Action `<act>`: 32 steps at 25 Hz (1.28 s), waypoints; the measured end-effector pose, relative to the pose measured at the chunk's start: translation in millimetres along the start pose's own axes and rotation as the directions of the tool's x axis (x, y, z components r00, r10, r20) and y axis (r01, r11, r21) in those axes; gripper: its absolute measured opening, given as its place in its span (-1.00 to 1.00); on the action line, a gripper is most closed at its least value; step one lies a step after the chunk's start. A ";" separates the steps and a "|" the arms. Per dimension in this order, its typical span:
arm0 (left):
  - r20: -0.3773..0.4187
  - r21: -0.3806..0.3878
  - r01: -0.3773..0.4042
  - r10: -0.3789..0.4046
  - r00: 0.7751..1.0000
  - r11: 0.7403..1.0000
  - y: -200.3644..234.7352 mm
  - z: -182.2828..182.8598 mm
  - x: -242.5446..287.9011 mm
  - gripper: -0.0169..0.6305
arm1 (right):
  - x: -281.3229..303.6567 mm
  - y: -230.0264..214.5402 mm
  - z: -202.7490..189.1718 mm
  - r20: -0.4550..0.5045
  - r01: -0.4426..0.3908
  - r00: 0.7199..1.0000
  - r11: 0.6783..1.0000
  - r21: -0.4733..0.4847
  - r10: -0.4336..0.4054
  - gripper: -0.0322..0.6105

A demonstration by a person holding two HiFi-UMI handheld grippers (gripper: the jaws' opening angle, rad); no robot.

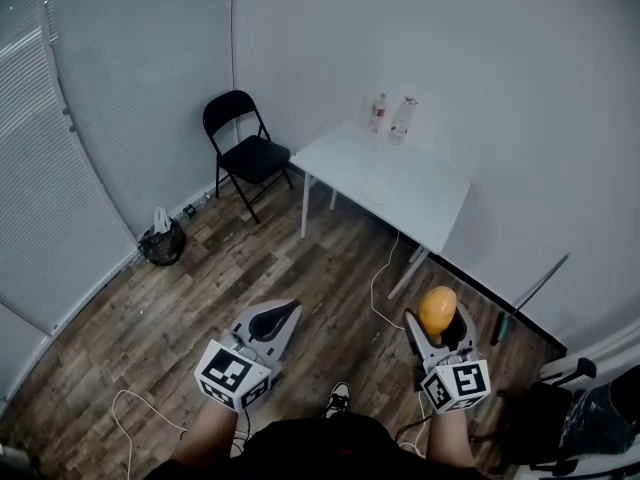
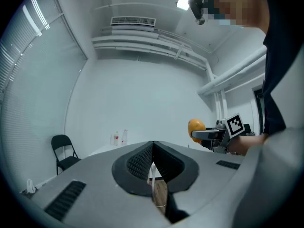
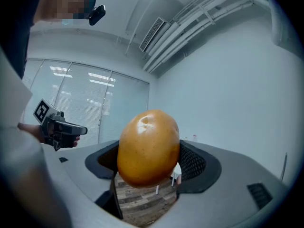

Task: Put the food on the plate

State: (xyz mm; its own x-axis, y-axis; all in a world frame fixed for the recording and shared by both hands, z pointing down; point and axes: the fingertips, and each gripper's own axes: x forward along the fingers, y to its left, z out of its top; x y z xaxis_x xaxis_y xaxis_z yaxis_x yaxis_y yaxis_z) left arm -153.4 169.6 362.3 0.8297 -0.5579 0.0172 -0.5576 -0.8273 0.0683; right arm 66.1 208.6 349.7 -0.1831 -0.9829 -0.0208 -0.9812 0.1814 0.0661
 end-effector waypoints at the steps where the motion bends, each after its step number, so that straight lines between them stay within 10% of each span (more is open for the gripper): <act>1: 0.001 0.005 -0.004 0.004 1.000 1.000 0.8 3.2 12.6 -0.89 | 6.1 -10.2 2.6 0.008 -0.006 1.000 1.000 -0.003 0.006 0.24; 15: -0.055 -0.001 -0.021 0.021 0.998 1.000 -3.0 7.7 224.3 -0.89 | 65.8 -218.7 -21.8 0.037 0.028 0.999 0.997 0.075 -0.031 0.24; 32: -0.071 -0.036 0.009 -0.011 0.997 0.999 120.6 -15.0 350.2 -0.89 | 205.7 -275.9 -64.1 -0.029 0.050 0.998 0.997 0.061 -0.048 0.24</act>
State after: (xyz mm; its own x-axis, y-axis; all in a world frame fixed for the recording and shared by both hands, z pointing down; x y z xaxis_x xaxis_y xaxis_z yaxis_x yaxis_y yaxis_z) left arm 70.3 -124.5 391.5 0.8355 -0.5426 0.0873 -0.5493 -0.8291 0.1044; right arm 303.1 -45.7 391.2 -0.1335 -0.9910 0.0053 -0.9910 0.1335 0.0038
